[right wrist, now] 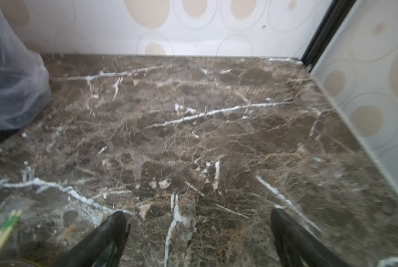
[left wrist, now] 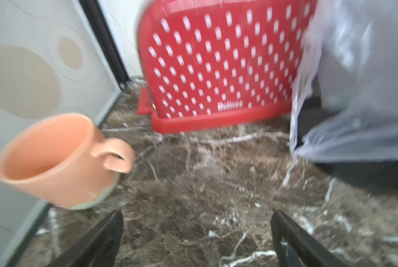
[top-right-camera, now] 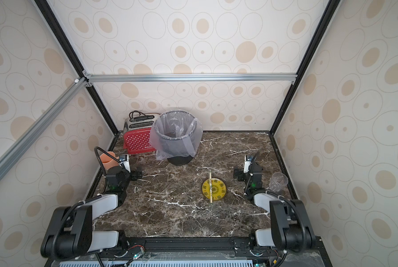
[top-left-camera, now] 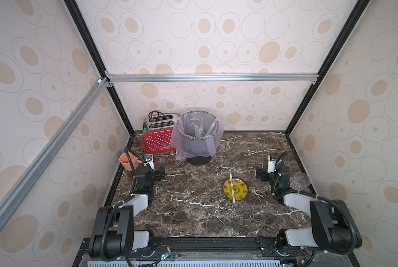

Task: Remove the packaging of disposable chopsticks
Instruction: Pick up the disposable chopsticks from the plate.

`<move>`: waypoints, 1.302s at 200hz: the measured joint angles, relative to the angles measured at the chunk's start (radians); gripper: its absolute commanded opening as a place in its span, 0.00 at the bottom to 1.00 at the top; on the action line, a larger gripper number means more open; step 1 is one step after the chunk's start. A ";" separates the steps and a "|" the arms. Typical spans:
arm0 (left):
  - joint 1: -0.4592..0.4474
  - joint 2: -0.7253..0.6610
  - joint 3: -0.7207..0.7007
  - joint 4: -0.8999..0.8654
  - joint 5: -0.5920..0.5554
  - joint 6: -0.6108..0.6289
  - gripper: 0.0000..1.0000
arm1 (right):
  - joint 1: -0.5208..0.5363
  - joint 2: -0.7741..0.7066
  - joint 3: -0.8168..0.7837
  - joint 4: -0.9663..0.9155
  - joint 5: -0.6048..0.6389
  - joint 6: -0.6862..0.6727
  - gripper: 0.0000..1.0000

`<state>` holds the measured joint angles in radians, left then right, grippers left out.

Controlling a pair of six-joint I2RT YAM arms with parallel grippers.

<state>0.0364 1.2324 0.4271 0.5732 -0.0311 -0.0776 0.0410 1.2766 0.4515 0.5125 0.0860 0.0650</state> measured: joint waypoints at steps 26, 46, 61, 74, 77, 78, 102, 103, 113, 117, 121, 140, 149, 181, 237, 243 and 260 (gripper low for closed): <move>0.010 -0.169 0.085 -0.157 -0.079 -0.150 0.96 | -0.016 -0.155 0.162 -0.273 0.059 0.171 0.70; 0.024 -0.208 0.126 -0.279 -0.059 -0.270 0.94 | -0.021 -0.178 0.274 -0.472 -0.028 0.244 0.62; 0.004 -0.227 0.116 -0.353 -0.014 -0.352 0.90 | -0.013 -0.156 0.330 -0.619 -0.142 0.275 0.53; -0.051 -0.251 0.108 -0.423 0.026 -0.402 0.89 | 0.019 -0.127 0.358 -0.741 -0.222 0.287 0.52; -0.066 -0.256 0.107 -0.441 0.034 -0.409 0.88 | 0.030 -0.121 0.360 -0.765 -0.233 0.290 0.51; -0.069 -0.257 0.107 -0.444 0.037 -0.410 0.88 | 0.035 -0.118 0.362 -0.777 -0.241 0.291 0.51; -0.147 -0.280 0.106 -0.514 0.167 -0.462 0.86 | 0.188 -0.093 0.366 -0.948 -0.307 0.303 0.42; -0.148 -0.280 0.106 -0.517 0.174 -0.463 0.86 | 0.197 -0.093 0.366 -0.954 -0.310 0.304 0.42; -0.151 -0.281 0.106 -0.533 0.216 -0.478 0.86 | 0.254 -0.091 0.366 -0.990 -0.331 0.314 0.41; -0.151 -0.281 0.106 -0.539 0.228 -0.481 0.85 | 0.273 -0.090 0.366 -1.001 -0.334 0.318 0.40; -0.151 -0.282 0.106 -0.545 0.237 -0.485 0.84 | 0.291 -0.086 0.366 -1.009 -0.340 0.322 0.40; -0.151 -0.290 0.106 -0.565 0.275 -0.495 0.85 | 0.342 -0.047 0.370 -1.029 -0.344 0.343 0.39; -0.151 -0.293 0.106 -0.571 0.285 -0.497 0.86 | 0.363 -0.013 0.381 -1.035 -0.341 0.351 0.38; -0.151 -0.296 0.107 -0.590 0.339 -0.494 0.83 | 0.448 0.122 0.453 -1.053 -0.302 0.364 0.36; -0.210 -0.296 0.107 -0.515 0.542 -0.467 0.83 | 0.481 0.275 0.525 -1.052 -0.255 0.377 0.34; -0.226 -0.296 0.107 -0.506 0.565 -0.460 0.83 | 0.481 0.289 0.528 -1.054 -0.249 0.378 0.34; -0.270 -0.290 0.108 -0.479 0.622 -0.445 0.83 | 0.484 0.324 0.540 -1.062 -0.238 0.380 0.33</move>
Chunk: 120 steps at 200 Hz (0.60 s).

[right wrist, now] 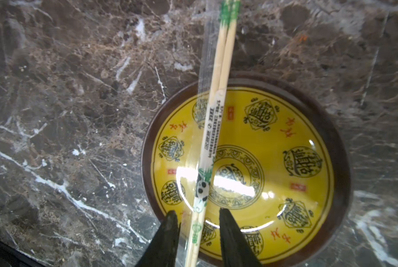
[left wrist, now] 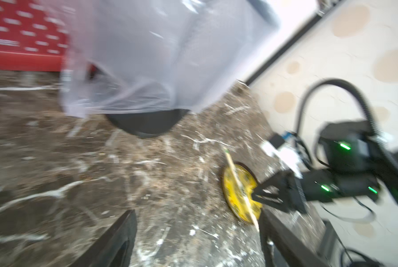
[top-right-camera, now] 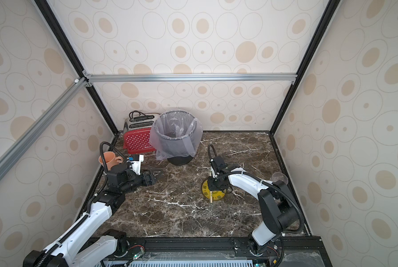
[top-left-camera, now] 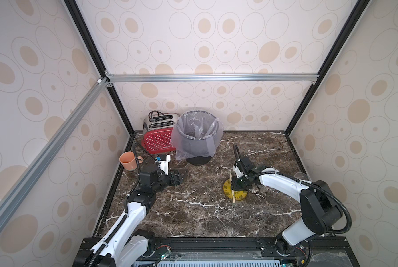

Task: Remove the packaging of disposable chopsticks
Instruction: Pick up the disposable chopsticks from the plate.

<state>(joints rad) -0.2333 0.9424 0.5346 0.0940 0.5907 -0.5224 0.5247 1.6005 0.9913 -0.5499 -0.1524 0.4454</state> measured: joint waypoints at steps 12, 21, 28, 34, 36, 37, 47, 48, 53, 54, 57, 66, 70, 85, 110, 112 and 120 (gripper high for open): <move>-0.021 0.006 0.001 0.013 0.029 0.008 0.83 | 0.004 0.021 0.009 -0.006 0.007 0.001 0.31; -0.031 0.011 0.001 0.023 0.046 0.014 0.83 | 0.008 0.034 0.014 -0.007 0.011 0.002 0.30; -0.035 0.014 0.001 0.027 0.057 0.016 0.83 | 0.011 0.044 0.018 -0.008 0.014 0.003 0.30; -0.037 0.016 0.001 0.028 0.063 0.019 0.83 | 0.014 0.052 0.023 -0.010 0.018 0.003 0.30; -0.037 0.016 0.001 0.028 0.064 0.020 0.83 | 0.014 0.054 0.023 -0.010 0.018 0.003 0.30; -0.037 0.017 0.001 0.028 0.065 0.020 0.83 | 0.015 0.056 0.024 -0.010 0.018 0.004 0.30; -0.037 0.017 0.001 0.030 0.070 0.022 0.83 | 0.021 0.067 0.028 -0.011 0.024 0.004 0.30; -0.037 0.017 0.001 0.030 0.071 0.023 0.83 | 0.021 0.068 0.028 -0.011 0.024 0.004 0.30; -0.037 0.017 0.001 0.031 0.072 0.023 0.83 | 0.024 0.073 0.030 -0.012 0.027 0.004 0.30; -0.037 0.017 0.001 0.031 0.072 0.023 0.83 | 0.025 0.074 0.030 -0.012 0.027 0.004 0.30; -0.037 0.017 0.001 0.032 0.074 0.023 0.83 | 0.026 0.077 0.031 -0.012 0.029 0.005 0.29; -0.037 0.017 0.001 0.034 0.074 0.023 0.83 | 0.029 0.085 0.034 -0.013 0.033 0.006 0.29; -0.037 0.017 0.001 0.034 0.074 0.023 0.83 | 0.031 0.090 0.035 -0.013 0.036 0.007 0.28; -0.037 0.018 0.001 0.034 0.074 0.023 0.83 | 0.032 0.105 0.039 -0.011 0.044 0.010 0.25; -0.037 0.027 0.001 0.039 0.074 0.023 0.84 | 0.032 0.122 0.040 -0.011 0.051 0.016 0.18; -0.037 0.027 0.001 0.040 0.074 0.023 0.84 | 0.032 0.123 0.040 -0.011 0.051 0.017 0.17; -0.037 0.029 0.001 0.040 0.074 0.023 0.84 | 0.031 0.126 0.041 -0.011 0.052 0.017 0.12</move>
<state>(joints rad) -0.2707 0.9718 0.5358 0.1341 0.6647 -0.4992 0.5560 1.7264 1.0321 -0.5613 -0.1005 0.4622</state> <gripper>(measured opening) 0.839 0.175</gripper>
